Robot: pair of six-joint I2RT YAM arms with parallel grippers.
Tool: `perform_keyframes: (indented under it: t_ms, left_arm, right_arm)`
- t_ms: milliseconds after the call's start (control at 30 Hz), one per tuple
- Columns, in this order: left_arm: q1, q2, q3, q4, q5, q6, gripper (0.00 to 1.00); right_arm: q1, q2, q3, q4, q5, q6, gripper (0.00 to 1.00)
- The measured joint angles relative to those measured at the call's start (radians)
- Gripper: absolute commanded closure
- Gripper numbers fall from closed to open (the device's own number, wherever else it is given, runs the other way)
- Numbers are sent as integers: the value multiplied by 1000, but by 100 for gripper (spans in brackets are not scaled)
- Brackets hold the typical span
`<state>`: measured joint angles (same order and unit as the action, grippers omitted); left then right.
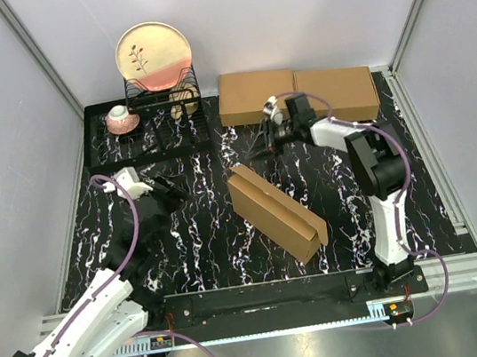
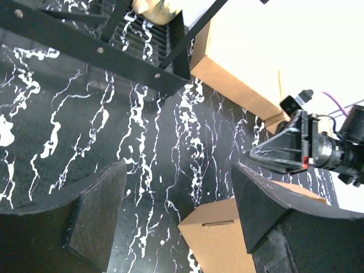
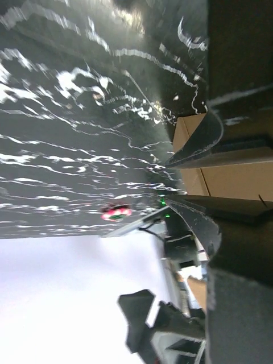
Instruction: Fold the paper box
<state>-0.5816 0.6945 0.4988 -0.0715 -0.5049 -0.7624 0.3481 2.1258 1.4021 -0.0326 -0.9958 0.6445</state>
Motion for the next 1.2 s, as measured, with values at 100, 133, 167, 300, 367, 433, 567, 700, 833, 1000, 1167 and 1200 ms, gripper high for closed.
perform_keyframes:
  t_ms: [100, 133, 167, 300, 367, 433, 567, 700, 833, 1000, 1167, 1200]
  left_arm:
    - [3, -4, 7, 24, -2, 23, 23]
    - [4, 3, 7, 25, -1, 27, 22]
    - [6, 9, 7, 27, 0, 30, 22]
    - [25, 74, 8, 56, 16, 33, 21]
    - [38, 104, 8, 80, 42, 43, 20]
    - [51, 126, 8, 115, 90, 68, 20]
    - [68, 142, 16, 185, 235, 153, 19]
    - [74, 129, 18, 241, 407, 287, 19]
    - [92, 112, 18, 315, 585, 430, 22]
    - [151, 113, 4, 391, 796, 573, 27]
    - [196, 157, -30, 462, 977, 658, 38]
    - [198, 186, -30, 478, 1004, 671, 39]
  right_arm:
    - [-64, -79, 7, -36, 115, 25, 70]
    - [-90, -112, 7, -51, 156, 34, 70]
    - [-117, -153, 7, -69, 206, 41, 70]
    - [-191, -349, 0, -159, 406, 33, 69]
    - [-192, -478, -48, -180, 497, 28, 69]
    - [-180, -628, -138, -190, 567, 24, 68]
    - [-166, -869, -304, -238, 648, 20, 67]
    - [-165, -1053, -437, -307, 682, 18, 66]
    - [-165, -1146, -464, -364, 681, 17, 66]
    - [-165, -1188, -464, -392, 666, 14, 66]
    - [-165, -1222, -464, -422, 636, 14, 66]
    - [-165, -1228, -464, -425, 631, 14, 66]
